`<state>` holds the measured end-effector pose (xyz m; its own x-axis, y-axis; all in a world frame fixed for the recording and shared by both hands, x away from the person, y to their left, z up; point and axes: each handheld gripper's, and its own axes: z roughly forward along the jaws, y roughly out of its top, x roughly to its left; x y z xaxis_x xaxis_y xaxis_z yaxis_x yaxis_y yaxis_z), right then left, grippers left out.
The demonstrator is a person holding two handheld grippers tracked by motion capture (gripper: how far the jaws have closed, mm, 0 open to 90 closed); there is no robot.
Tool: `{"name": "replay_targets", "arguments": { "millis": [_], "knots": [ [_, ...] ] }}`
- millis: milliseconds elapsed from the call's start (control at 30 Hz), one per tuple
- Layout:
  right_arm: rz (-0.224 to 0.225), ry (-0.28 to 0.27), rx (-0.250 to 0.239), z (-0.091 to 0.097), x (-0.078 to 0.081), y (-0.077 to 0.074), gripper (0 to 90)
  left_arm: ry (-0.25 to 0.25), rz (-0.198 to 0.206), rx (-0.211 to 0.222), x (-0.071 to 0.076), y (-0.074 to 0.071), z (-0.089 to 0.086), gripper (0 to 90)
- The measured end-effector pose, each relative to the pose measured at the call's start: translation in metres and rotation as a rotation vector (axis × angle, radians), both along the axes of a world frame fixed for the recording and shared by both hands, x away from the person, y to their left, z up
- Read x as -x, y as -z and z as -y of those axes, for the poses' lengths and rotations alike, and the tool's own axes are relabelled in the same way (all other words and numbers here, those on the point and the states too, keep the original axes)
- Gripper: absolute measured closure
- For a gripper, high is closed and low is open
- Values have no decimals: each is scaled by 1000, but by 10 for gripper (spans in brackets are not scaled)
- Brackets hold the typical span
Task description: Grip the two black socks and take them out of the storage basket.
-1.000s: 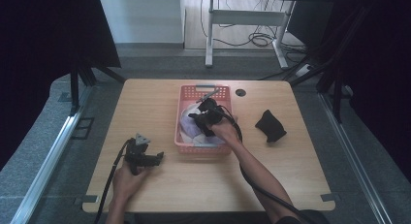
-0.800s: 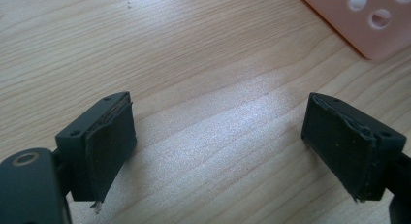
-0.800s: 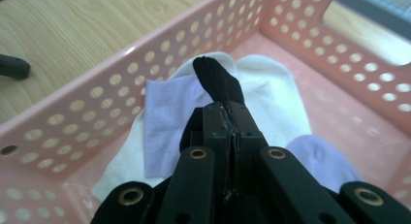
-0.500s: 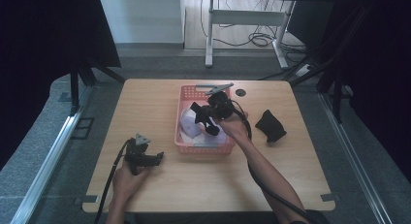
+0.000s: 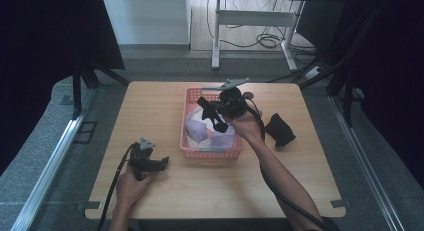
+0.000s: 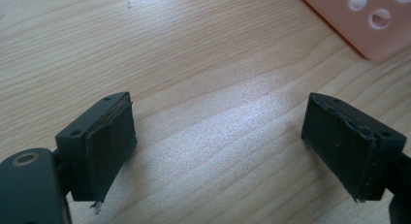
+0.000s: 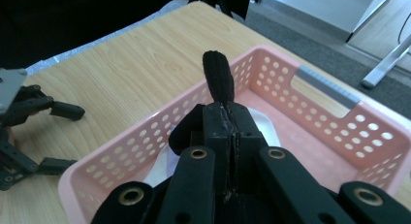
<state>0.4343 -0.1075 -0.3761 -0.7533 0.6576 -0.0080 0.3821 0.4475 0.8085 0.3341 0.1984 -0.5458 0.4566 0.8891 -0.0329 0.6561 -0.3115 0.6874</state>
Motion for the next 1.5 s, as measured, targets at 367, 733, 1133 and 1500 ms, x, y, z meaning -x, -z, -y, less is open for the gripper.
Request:
{"name": "replay_targets", "arguments": {
  "millis": [367, 733, 1133, 1500],
  "knots": [
    [42, 25, -52, 21, 5, -23, 882, 0, -1, 0, 0, 0, 0, 118],
    [74, 88, -67, 53, 7, -40, 882, 0, 0, 0, 0, 0, 0, 119],
    [77, 190, -48, 101, 5, -36, 879, 0, 0, 1, 0, 0, 0, 119],
    [25, 298, -45, 155, 10, -5, 876, 5, -3, -5, 0, 0, 0, 119]
  ]
}}
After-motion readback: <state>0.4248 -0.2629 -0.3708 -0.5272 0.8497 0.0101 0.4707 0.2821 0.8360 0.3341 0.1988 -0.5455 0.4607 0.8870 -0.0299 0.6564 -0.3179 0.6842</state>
